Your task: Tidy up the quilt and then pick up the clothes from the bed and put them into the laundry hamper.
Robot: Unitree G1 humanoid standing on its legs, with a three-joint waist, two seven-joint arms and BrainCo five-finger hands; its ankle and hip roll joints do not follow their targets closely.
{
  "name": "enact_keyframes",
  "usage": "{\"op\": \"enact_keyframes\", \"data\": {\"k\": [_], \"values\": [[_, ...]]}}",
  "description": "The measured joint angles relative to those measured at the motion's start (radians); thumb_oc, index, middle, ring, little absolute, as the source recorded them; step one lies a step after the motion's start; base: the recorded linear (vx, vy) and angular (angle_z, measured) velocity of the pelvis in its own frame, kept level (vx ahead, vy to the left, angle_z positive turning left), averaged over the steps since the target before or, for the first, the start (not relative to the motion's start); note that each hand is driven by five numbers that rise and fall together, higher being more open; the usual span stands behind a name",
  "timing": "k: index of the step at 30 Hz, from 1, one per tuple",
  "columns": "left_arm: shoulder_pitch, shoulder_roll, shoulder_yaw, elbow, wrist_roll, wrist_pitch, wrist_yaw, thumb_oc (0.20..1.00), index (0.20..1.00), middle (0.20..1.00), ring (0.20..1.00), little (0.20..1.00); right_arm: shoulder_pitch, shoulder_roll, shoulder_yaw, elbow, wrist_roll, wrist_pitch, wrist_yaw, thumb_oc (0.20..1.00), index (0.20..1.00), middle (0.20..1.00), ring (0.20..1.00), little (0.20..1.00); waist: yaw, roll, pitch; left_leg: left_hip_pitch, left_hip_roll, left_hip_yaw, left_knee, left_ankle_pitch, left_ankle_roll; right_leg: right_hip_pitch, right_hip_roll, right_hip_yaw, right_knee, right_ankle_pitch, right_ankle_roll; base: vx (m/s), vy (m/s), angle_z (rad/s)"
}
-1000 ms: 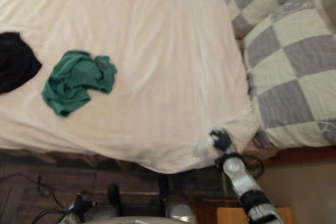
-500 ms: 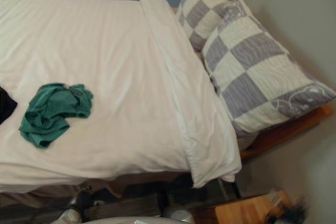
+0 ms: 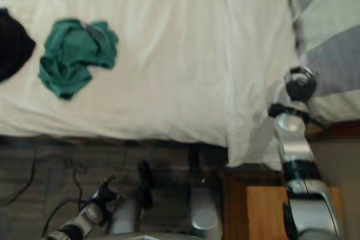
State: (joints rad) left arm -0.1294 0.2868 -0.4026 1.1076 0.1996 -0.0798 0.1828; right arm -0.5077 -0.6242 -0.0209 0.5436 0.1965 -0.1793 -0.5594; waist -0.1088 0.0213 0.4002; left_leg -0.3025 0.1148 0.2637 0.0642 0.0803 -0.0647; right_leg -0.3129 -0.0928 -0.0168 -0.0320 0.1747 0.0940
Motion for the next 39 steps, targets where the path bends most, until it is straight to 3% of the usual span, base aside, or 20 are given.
{"op": "enact_keyframes", "data": {"k": [2, 5, 9, 12, 13, 16, 17, 18, 21, 23, 25, 27, 28, 30, 34, 35, 36, 37, 38, 39], "values": [[-0.005, 0.003, 0.006, -0.004, -0.001, -0.009, 0.007, 1.000, 1.000, 1.000, 1.000, 1.000, -0.013, 0.023, 0.002, 0.068, 0.001, -0.007, -0.001, 0.200, 0.200, 0.200, 0.200, 0.200, 0.016, 0.023, 0.050, -0.020, 0.007, 0.006, 0.031, -0.005, 0.009, -0.025, -0.005, 0.002, 0.040, -0.007, -0.010, -0.11, -0.031, -0.02], [-0.006, 0.020, 0.011, -0.004, -0.002, -0.005, 0.014, 1.000, 1.000, 1.000, 1.000, 1.000, 0.004, 0.064, -0.005, 0.098, 0.001, -0.050, -0.005, 0.200, 0.200, 0.200, 0.200, 0.200, 0.015, 0.026, 0.067, -0.056, 0.011, 0.007, 0.085, -0.035, 0.014, -0.073, -0.003, 0.013, 0.103, -0.035, -0.017, -0.07, -0.006, -0.09], [-0.040, 0.047, 0.041, 0.015, -0.003, 0.004, 0.021, 1.000, 1.000, 1.000, 1.000, 1.000, 0.082, 0.151, -0.044, 0.159, 0.002, -0.104, 0.011, 0.200, 0.200, 0.200, 0.200, 0.200, 0.002, -0.016, 0.071, -0.024, 0.023, -0.006, 0.150, -0.078, 0.021, -0.054, -0.008, 0.000, 0.215, -0.108, -0.031, 0.07, -0.002, 0.09], [-0.059, 0.040, 0.057, 0.025, -0.041, 0.016, 0.044, 1.000, 1.000, 1.000, 1.000, 1.000, 0.142, 0.217, -0.030, 0.231, 0.003, -0.113, 0.043, 0.200, 0.200, 0.200, 0.200, 0.200, -0.006, -0.048, 0.054, 0.069, 0.017, -0.007, 0.107, -0.079, 0.020, 0.034, -0.009, -0.007, 0.184, -0.108, -0.030, 0.20, 0.028, 0.07], [-0.058, 0.035, 0.057, 0.046, -0.042, 0.027, 0.053, 1.000, 1.000, 1.000, 1.000, 1.000, 0.161, 0.218, 0.006, 0.310, 0.001, -0.118, 0.071, 0.200, 0.200, 0.200, 0.200, 0.200, -0.012, -0.059, 0.039, 0.137, 0.009, -0.007, 0.056, -0.072, 0.012, 0.110, -0.009, -0.016, 0.129, -0.099, -0.019, 0.22, 0.028, 0.07], [0.032, 0.012, 0.034, 0.049, -0.029, 0.026, 0.058, 1.000, 1.000, 1.000, 1.000, 1.000, 0.305, 0.256, 0.084, 0.467, -0.047, -0.086, 0.159, 0.200, 0.200, 0.200, 0.200, 0.200, -0.023, -0.085, -0.130, 0.270, -0.002, -0.007, -0.080, -0.049, -0.006, 0.252, -0.006, -0.037, -0.010, -0.082, -0.007, 0.18, 0.027, 0.08], [0.051, 0.007, 0.036, 0.051, -0.028, 0.029, 0.057, 1.000, 1.000, 1.000, 1.000, 1.000, 0.338, 0.264, 0.088, 0.492, -0.064, -0.077, 0.174, 0.313, 0.313, 0.313, 0.313, 0.313, -0.022, -0.080, -0.158, 0.293, -0.005, -0.008, -0.100, -0.048, -0.006, 0.277, -0.004, -0.044, -0.031, -0.083, -0.008, 0.07, 0.022, 0.09], [0.062, 0.006, 0.034, 0.051, -0.027, 0.032, 0.056, 1.000, 1.000, 1.000, 1.000, 1.000, 0.360, 0.272, 0.088, 0.507, -0.077, -0.067, 0.184, 1.000, 1.000, 1.000, 1.000, 1.000, -0.022, -0.085, -0.179, 0.309, -0.007, -0.009, -0.115, -0.047, -0.007, 0.291, -0.004, -0.047, -0.044, -0.083, -0.008, 0.06, 0.032, 0.08], [0.082, 0.007, 0.045, 0.050, -0.030, 0.033, 0.050, 1.000, 1.000, 1.000, 1.000, 1.000, 0.406, 0.312, 0.112, 0.619, -0.084, 0.026, 0.246, 1.000, 1.000, 1.000, 1.000, 1.000, -0.015, -0.087, -0.217, 0.340, -0.019, -0.021, -0.145, -0.044, -0.008, 0.320, -0.006, -0.051, -0.050, -0.083, -0.008, 0.02, 0.047, 0.07], [0.079, 0.004, 0.050, 0.048, -0.030, 0.031, 0.041, 1.000, 1.000, 1.000, 1.000, 1.000, 0.445, 0.322, 0.126, 0.622, -0.118, 0.039, 0.264, 1.000, 1.000, 1.000, 1.000, 1.000, -0.013, -0.071, -0.213, 0.331, -0.023, -0.032, -0.142, -0.043, -0.007, 0.327, -0.017, -0.067, -0.050, -0.084, -0.008, -0.12, 0.144, 0.30], [0.045, -0.009, 0.055, 0.041, -0.042, 0.030, 0.034, 1.000, 1.000, 1.000, 1.000, 1.000, 0.473, 0.328, 0.158, 0.636, -0.122, 0.076, 0.277, 1.000, 1.000, 1.000, 1.000, 1.000, -0.024, -0.064, -0.208, 0.252, -0.045, -0.051, -0.036, -0.044, -0.008, 0.334, -0.059, -0.116, -0.050, -0.084, -0.007, -0.04, 0.305, 0.78], [0.046, -0.010, 0.058, 0.034, -0.042, 0.012, 0.032, 1.000, 1.000, 1.000, 1.000, 1.000, 0.468, 0.335, 0.179, 0.647, -0.141, 0.103, 0.280, 1.000, 1.000, 1.000, 1.000, 1.000, -0.016, -0.084, -0.195, 0.235, -0.048, -0.042, 0.033, -0.091, -0.015, 0.351, -0.102, -0.111, -0.050, -0.096, -0.016, 0.00, 0.296, 0.49], [0.049, -0.011, 0.058, 0.030, -0.042, 0.004, 0.028, 1.000, 1.000, 1.000, 1.000, 1.000, 0.460, 0.334, 0.186, 0.647, -0.153, 0.113, 0.280, 1.000, 1.000, 1.000, 1.000, 1.000, -0.018, -0.066, -0.188, 0.219, -0.005, -0.022, 0.097, -0.135, -0.037, 0.353, -0.110, -0.113, -0.049, -0.099, -0.013, 0.00, 0.521, 0.22], [0.055, -0.027, 0.052, 0.032, -0.043, -0.001, 0.018, 1.000, 1.000, 1.000, 1.000, 1.000, 0.468, 0.300, 0.178, 0.644, -0.154, 0.115, 0.280, 1.000, 1.000, 1.000, 1.000, 1.000, -0.024, -0.045, -0.174, 0.217, 0.128, -0.049, 0.090, -0.148, -0.080, 0.352, -0.139, -0.116, -0.050, -0.108, -0.007, 0.00, 0.747, 0.18], [0.051, -0.049, 0.042, 0.019, -0.070, -0.007, 0.015, 1.000, 1.000, 1.000, 1.000, 1.000, 0.504, 0.264, 0.154, 0.637, -0.157, 0.140, 0.313, 1.000, 1.000, 1.000, 1.000, 1.000, -0.022, -0.032, -0.173, 0.221, 0.243, -0.139, 0.031, -0.133, -0.118, 0.333, -0.200, -0.111, -0.047, -0.103, 0.030, 0.03, 0.528, 0.20], [0.045, -0.069, 0.032, 0.000, -0.071, -0.013, 0.014, 1.000, 1.000, 1.000, 1.000, 1.000, 0.537, 0.262, 0.149, 0.633, -0.158, 0.142, 0.334, 1.000, 1.000, 1.000, 1.000, 1.000, -0.026, 0.000, -0.177, 0.227, 0.237, -0.147, 0.013, -0.097, -0.146, 0.331, -0.217, -0.129, -0.045, -0.081, 0.075, 0.06, 0.656, 0.11], [0.031, -0.055, 0.028, 0.010, -0.071, -0.014, 0.011, 1.000, 1.000, 1.000, 1.000, 1.000, 0.528, 0.296, 0.143, 0.650, -0.157, 0.148, 0.339, 1.000, 1.000, 1.000, 1.000, 1.000, -0.014, -0.046, -0.170, 0.242, 0.183, -0.129, 0.009, -0.088, -0.178, 0.333, -0.287, -0.127, -0.047, -0.078, 0.113, 0.02, 0.616, 0.15], [0.012, -0.036, 0.021, 0.026, -0.072, -0.004, 0.010, 1.000, 1.000, 1.000, 1.000, 1.000, 0.541, 0.373, 0.151, 0.652, -0.158, 0.155, 0.363, 1.000, 1.000, 1.000, 1.000, 1.000, -0.014, -0.102, -0.166, 0.226, 0.116, -0.127, 0.023, -0.103, -0.164, 0.313, -0.338, -0.148, -0.032, -0.009, 0.055, -0.10, 0.757, 0.12], [0.000, -0.013, 0.018, 0.029, -0.073, -0.006, 0.011, 1.000, 1.000, 1.000, 1.000, 1.000, 0.555, 0.410, 0.155, 0.641, -0.156, 0.150, 0.367, 1.000, 1.000, 1.000, 1.000, 1.000, -0.015, -0.105, -0.160, 0.194, 0.110, -0.139, 0.049, -0.114, -0.142, 0.295, -0.355, -0.156, -0.016, 0.040, 0.048, -0.17, 0.721, 0.07], [0.000, 0.016, 0.021, 0.015, -0.081, -0.006, 0.011, 1.000, 1.000, 1.000, 1.000, 1.000, 0.566, 0.437, 0.144, 0.624, -0.154, 0.157, 0.342, 1.000, 1.000, 1.000, 1.000, 1.000, 0.011, -0.140, -0.151, 0.179, 0.073, -0.107, 0.094, -0.110, -0.118, 0.228, -0.391, -0.166, 0.036, 0.177, 0.037, -0.19, 0.750, -0.27]]}}
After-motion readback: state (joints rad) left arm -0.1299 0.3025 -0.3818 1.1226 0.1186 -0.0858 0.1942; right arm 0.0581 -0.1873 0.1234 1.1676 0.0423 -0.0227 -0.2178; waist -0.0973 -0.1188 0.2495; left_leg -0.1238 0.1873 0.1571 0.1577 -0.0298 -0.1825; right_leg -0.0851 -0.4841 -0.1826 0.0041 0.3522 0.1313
